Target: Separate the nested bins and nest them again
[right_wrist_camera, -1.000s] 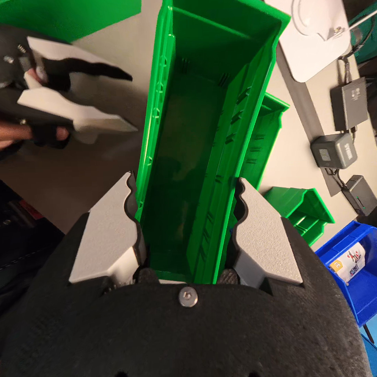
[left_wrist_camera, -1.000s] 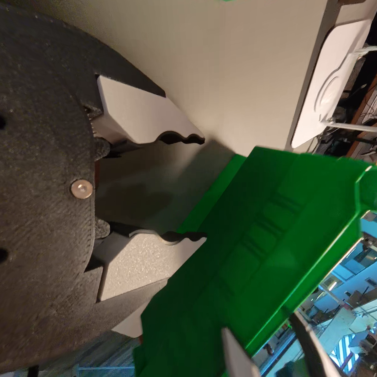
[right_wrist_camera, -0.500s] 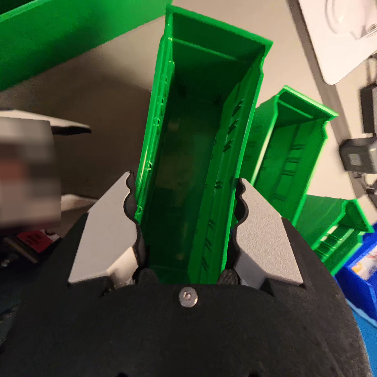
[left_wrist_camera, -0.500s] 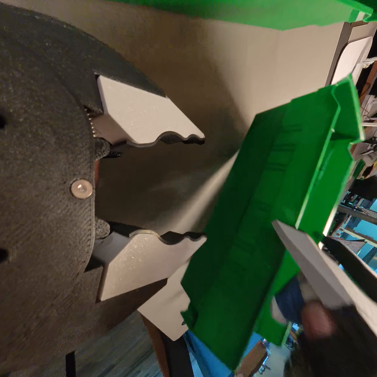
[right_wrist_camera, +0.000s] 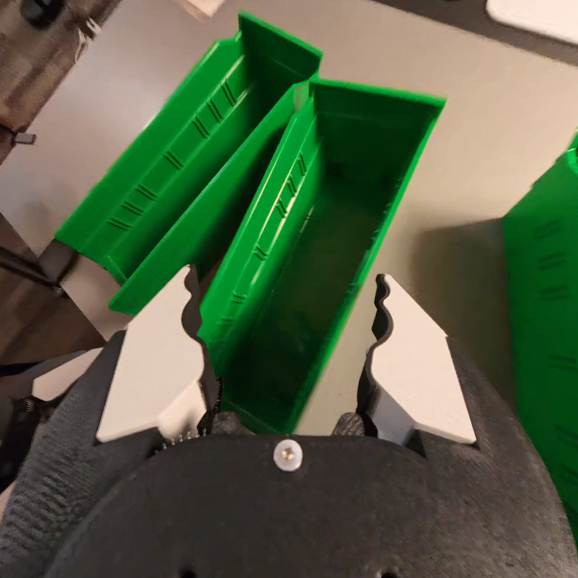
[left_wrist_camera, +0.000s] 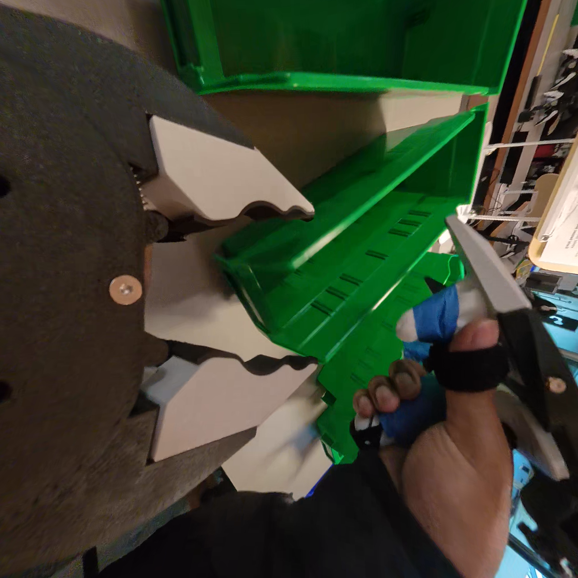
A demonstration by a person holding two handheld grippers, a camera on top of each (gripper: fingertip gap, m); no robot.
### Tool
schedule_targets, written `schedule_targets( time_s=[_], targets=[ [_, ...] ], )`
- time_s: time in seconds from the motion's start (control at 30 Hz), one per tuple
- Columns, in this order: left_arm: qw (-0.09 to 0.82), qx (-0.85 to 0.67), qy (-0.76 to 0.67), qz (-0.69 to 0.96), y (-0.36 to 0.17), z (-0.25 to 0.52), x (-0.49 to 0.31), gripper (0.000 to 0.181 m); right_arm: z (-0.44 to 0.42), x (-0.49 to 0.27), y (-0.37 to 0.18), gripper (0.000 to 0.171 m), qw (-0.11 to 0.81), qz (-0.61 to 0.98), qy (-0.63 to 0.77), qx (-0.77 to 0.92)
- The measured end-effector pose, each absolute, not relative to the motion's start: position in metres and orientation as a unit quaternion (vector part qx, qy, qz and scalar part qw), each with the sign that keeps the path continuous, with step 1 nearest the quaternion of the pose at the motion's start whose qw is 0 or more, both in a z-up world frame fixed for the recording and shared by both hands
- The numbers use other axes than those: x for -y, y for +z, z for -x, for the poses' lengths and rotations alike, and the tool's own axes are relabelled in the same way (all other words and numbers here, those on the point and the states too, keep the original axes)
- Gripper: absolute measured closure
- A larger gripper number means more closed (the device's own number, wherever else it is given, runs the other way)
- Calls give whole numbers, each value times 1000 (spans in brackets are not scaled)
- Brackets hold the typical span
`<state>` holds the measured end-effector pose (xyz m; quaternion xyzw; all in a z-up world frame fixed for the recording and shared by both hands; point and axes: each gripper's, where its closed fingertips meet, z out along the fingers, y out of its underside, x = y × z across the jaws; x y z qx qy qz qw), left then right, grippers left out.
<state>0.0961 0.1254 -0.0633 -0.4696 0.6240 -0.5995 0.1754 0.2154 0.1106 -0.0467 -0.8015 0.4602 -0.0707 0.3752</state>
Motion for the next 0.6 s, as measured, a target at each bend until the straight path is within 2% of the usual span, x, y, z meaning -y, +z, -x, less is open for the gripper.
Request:
schedule_targets(
  time_s=[0.03,0.1,0.23,0.3,0.37,0.5,0.6],
  targets=[
    [185,-625,-597,467,-61,-95,-128,93,-215,-104,-40,59,386,798,-90,-454],
    [209,-626,-591,464,-58,-95,-135,86,-209,-84,-24,60,413,790,-129,-434],
    [233,-622,-587,463,-57,-96,-151,90,-199,9,-12,68,416,758,-244,-440],
    [250,-626,-574,465,-62,-100,-159,93,-194,62,-25,69,393,742,-275,-467],
    [266,-637,-554,465,-70,-106,-162,100,-185,94,-54,73,380,740,-250,-496],
    [311,-652,-528,448,-73,-119,-160,126,-170,103,-107,114,389,740,-183,-517],
    [356,-661,-499,434,-75,-131,-160,137,-162,85,-111,134,441,718,-182,-506]
  ],
)
